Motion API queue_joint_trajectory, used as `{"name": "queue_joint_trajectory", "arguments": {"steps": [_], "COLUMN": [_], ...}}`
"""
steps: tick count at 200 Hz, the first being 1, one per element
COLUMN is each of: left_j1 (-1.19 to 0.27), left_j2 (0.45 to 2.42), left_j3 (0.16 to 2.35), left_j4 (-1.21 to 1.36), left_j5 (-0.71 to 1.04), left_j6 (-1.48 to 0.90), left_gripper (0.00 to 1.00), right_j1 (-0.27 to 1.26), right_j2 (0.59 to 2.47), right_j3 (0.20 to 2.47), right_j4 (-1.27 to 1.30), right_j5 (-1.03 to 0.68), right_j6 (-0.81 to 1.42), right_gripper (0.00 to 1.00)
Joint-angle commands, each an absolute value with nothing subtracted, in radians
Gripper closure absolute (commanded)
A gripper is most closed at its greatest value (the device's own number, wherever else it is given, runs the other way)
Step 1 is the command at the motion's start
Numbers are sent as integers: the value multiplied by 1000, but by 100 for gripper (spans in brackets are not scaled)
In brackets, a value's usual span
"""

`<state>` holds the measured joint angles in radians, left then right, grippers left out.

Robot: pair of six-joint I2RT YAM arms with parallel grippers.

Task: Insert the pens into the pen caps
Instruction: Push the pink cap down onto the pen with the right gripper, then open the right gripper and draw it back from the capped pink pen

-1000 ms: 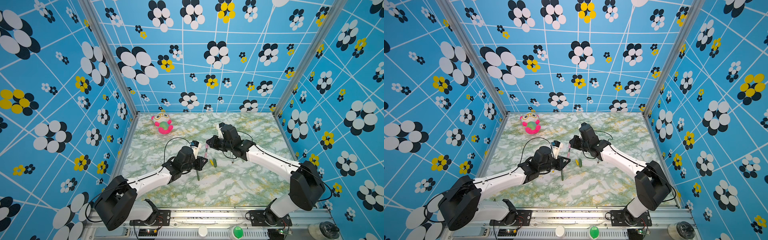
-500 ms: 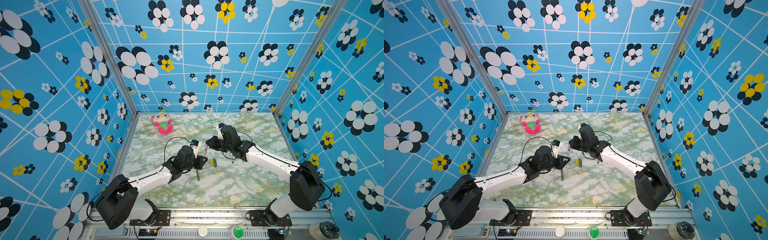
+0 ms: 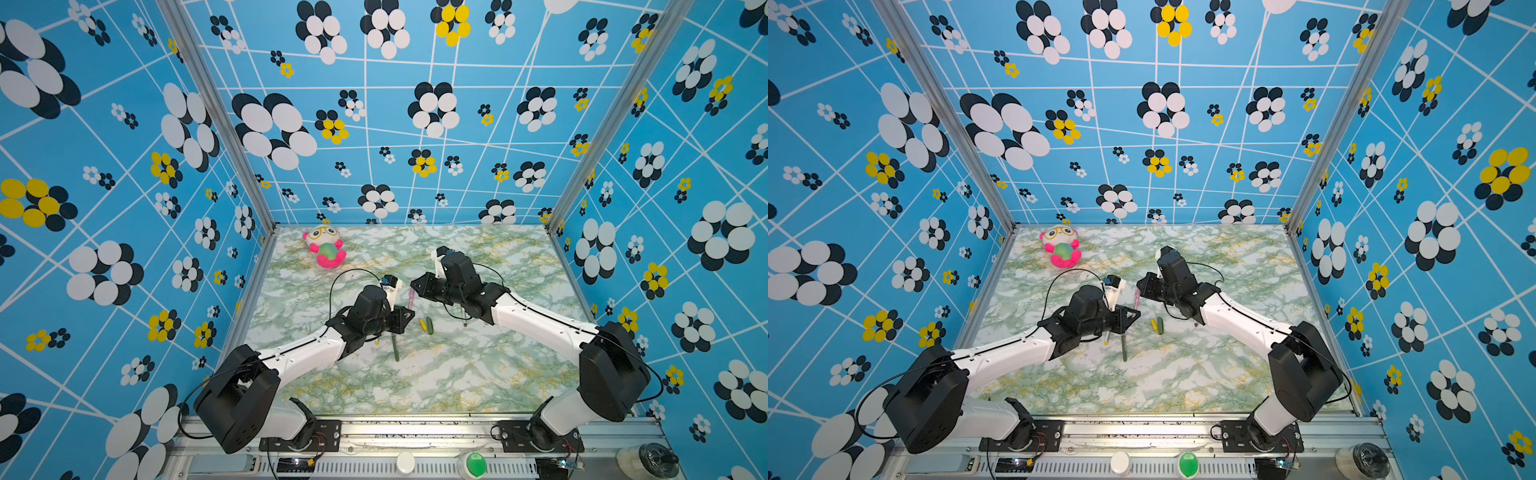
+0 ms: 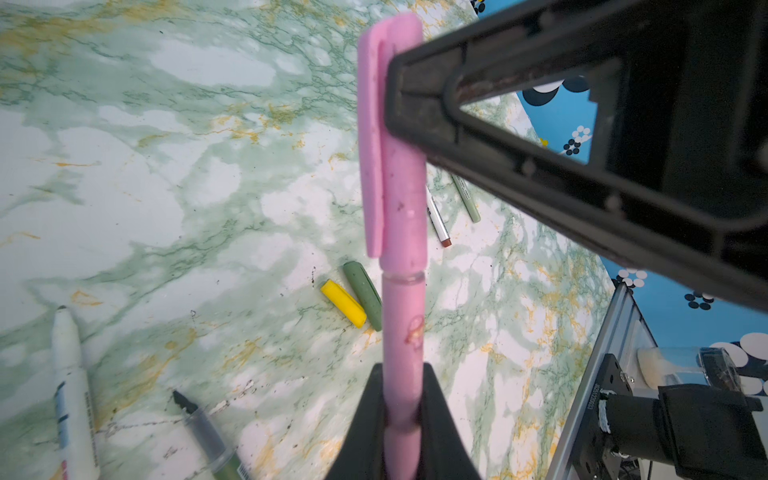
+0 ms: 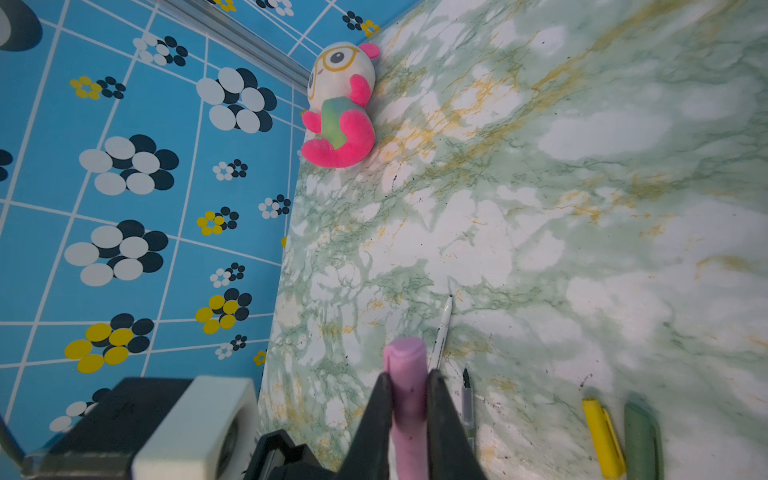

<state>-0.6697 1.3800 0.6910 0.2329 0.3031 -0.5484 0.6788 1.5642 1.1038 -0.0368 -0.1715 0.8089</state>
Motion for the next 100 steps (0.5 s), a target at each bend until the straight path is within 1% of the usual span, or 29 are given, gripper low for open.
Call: {"name": "queue_joint_trajectory", "arguments": {"steps": [1, 24, 39, 68, 100], "left_j1": [-662, -663, -663, -663, -663], "left_j2": [1384, 1358, 1330, 1278, 1232], "left_j3": [749, 740, 736, 736, 720], "left_j4": [264, 206, 162, 94, 95], "left_j5": [382, 436, 467, 543, 588], "left_j6": [-489, -463, -447, -405, -400], "left_gripper": [100, 100, 100, 100, 100], "right_j1": [704, 673, 653, 622, 611], "right_j2": [1500, 1437, 1398, 1347, 1319], "right_j3": [1105, 1119, 1115, 1118, 1135], "right_j4": [-91, -138, -165, -233, -291], "right_j5": [-235, -239, -253, -307, -340], "right_j6": [756, 702, 671, 615, 564], "right_gripper": [73, 55, 46, 41, 40]}}
